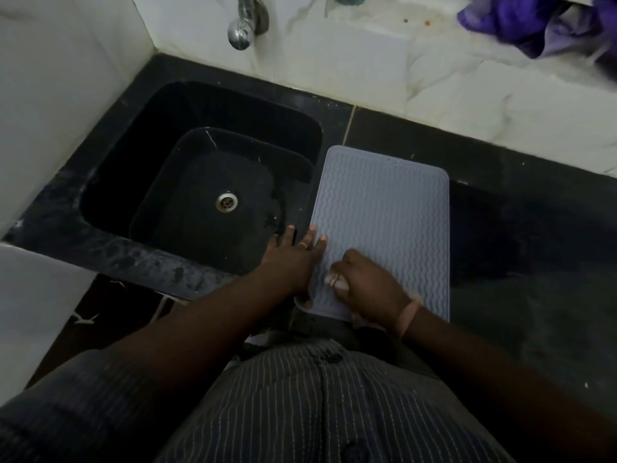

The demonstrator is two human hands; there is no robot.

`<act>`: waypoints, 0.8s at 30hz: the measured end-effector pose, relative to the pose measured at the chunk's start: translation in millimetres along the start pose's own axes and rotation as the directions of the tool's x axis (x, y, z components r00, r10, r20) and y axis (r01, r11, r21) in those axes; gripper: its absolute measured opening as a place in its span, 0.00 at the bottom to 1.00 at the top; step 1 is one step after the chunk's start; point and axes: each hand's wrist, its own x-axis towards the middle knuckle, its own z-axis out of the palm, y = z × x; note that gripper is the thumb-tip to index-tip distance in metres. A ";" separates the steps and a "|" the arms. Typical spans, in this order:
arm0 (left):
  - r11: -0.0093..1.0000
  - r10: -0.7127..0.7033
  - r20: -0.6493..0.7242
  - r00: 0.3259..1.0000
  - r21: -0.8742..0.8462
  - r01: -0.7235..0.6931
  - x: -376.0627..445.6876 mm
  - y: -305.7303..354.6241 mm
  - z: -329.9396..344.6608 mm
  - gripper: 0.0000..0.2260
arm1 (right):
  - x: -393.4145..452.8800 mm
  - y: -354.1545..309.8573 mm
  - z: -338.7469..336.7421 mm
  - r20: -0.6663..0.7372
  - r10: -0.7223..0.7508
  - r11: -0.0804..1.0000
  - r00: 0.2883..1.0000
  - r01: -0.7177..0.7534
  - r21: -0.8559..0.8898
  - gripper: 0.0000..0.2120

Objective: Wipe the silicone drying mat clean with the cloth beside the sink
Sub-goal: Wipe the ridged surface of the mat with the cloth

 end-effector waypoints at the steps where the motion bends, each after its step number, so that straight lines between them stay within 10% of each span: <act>1: 1.000 -0.002 0.000 1.000 0.012 0.002 -0.1 0.9 -0.2 0.61 | 10.7 6.3 -6.7 -0.029 0.007 1.000 1.000 -0.008 -0.023 0.10; 14: 1.000 -0.005 0.005 1.000 -0.021 0.005 1.1 -0.2 0.7 0.59 | -3.6 -10.3 -3.1 0.142 -0.047 0.998 0.989 0.051 -0.026 0.12; 24: 0.999 0.014 0.027 1.000 0.034 -0.015 2.0 0.6 -2.3 0.62 | 67.0 27.9 -27.8 -0.098 0.098 0.994 0.990 -0.102 -0.038 0.11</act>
